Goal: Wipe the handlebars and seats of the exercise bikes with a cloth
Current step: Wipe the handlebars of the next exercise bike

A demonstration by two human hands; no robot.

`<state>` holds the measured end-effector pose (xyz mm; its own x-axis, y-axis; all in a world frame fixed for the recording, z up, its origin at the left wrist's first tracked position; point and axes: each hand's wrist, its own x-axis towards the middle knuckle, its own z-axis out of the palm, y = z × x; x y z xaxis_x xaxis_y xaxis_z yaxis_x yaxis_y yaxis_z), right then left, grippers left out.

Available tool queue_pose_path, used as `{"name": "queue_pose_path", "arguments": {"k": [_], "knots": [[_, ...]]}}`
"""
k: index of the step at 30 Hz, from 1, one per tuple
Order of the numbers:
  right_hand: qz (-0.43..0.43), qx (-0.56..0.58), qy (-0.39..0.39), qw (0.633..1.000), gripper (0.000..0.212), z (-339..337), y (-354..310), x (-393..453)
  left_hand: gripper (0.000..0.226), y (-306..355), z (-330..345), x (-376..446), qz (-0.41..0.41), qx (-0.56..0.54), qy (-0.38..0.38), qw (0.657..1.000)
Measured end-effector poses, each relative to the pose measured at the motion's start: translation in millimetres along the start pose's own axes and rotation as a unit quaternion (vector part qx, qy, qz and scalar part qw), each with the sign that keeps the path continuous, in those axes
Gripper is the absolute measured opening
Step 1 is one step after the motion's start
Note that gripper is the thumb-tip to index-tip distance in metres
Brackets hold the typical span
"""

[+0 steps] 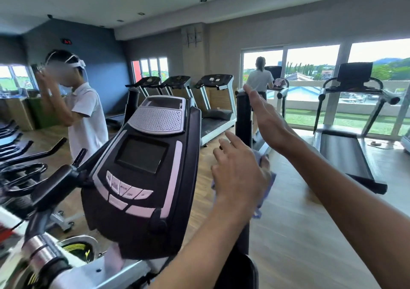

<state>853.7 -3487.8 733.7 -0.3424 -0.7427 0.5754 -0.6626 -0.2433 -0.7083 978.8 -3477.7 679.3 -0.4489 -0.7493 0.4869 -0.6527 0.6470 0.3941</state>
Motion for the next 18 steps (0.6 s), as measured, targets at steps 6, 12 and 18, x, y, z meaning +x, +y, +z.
{"name": "queue_pose_path", "arguments": {"k": [6,12,18], "knots": [[0.032,0.019,-0.033,0.999,0.076,-5,-9,-43,0.099,3,-7,4,-0.026,-0.018,-0.024,0.999],[0.038,-0.021,-0.081,0.996,0.074,9,-15,-77,0.1,-23,-12,-48,-0.024,-0.061,-0.076,0.995],[0.026,-0.033,-0.075,0.996,0.076,20,-17,-78,0.072,-12,-23,-6,-0.001,-0.097,-0.046,0.994]]}}
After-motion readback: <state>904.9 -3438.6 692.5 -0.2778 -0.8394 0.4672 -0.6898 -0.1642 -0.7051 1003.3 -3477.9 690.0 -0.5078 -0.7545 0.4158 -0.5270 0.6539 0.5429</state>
